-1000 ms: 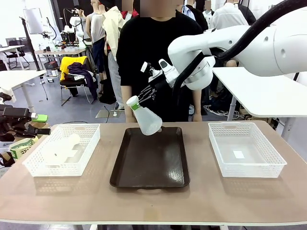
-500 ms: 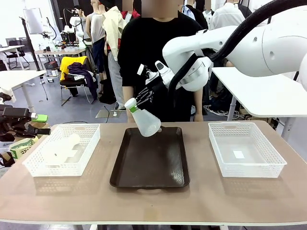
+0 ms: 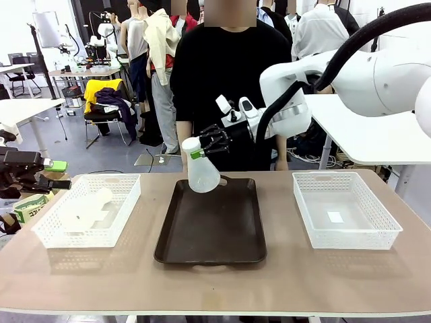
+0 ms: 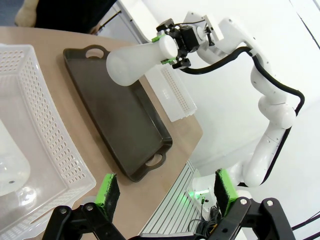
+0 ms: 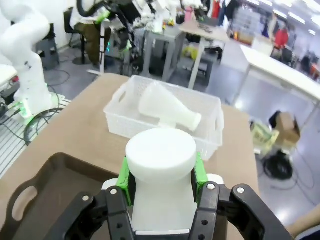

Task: Prepare the laboratory tools.
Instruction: Place the picked Big flask upright in the Handle tray as instructed by the person.

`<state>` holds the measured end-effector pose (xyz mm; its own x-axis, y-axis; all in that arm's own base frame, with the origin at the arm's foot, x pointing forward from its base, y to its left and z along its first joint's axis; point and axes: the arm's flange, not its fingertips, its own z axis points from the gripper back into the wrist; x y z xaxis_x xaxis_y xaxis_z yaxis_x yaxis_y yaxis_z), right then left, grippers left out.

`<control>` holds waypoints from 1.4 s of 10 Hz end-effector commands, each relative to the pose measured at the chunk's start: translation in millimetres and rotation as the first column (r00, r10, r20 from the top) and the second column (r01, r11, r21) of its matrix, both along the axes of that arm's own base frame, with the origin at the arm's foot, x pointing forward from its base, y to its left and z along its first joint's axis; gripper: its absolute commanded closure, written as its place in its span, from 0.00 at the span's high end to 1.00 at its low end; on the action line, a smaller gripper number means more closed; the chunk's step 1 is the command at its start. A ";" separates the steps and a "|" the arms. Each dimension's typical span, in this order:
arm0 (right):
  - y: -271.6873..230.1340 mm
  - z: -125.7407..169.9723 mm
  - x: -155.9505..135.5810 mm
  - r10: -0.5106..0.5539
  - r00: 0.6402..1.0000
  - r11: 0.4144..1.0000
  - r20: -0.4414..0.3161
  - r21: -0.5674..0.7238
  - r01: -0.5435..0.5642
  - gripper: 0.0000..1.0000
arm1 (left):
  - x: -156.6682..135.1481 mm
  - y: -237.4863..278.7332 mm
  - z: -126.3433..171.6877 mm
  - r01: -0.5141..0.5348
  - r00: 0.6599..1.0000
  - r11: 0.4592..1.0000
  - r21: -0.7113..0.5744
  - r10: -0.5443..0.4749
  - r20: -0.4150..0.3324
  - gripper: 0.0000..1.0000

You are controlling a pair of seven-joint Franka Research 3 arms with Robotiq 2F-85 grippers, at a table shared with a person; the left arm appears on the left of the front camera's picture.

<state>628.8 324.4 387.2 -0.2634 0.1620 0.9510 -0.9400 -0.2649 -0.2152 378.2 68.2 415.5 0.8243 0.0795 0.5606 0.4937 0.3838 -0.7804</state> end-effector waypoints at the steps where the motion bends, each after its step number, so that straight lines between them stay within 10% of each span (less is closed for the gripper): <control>1: -10.4 -16.7 -8.9 0.023 1.000 0.994 0.016 0.105 -0.024 0.00 | -0.6 1.1 1.1 -0.001 1.000 1.000 -0.013 0.001 0.006 1.00; 7: -23.5 -54.0 10.4 -0.005 0.986 0.962 -0.165 0.268 0.050 0.00 | -0.6 1.1 1.1 -0.001 1.000 1.000 -0.013 0.001 0.006 1.00; 14: -16.7 -78.3 22.3 0.009 0.954 0.987 -0.299 0.155 0.039 0.00 | -0.6 1.1 1.1 -0.001 1.000 1.000 -0.013 0.001 0.006 1.00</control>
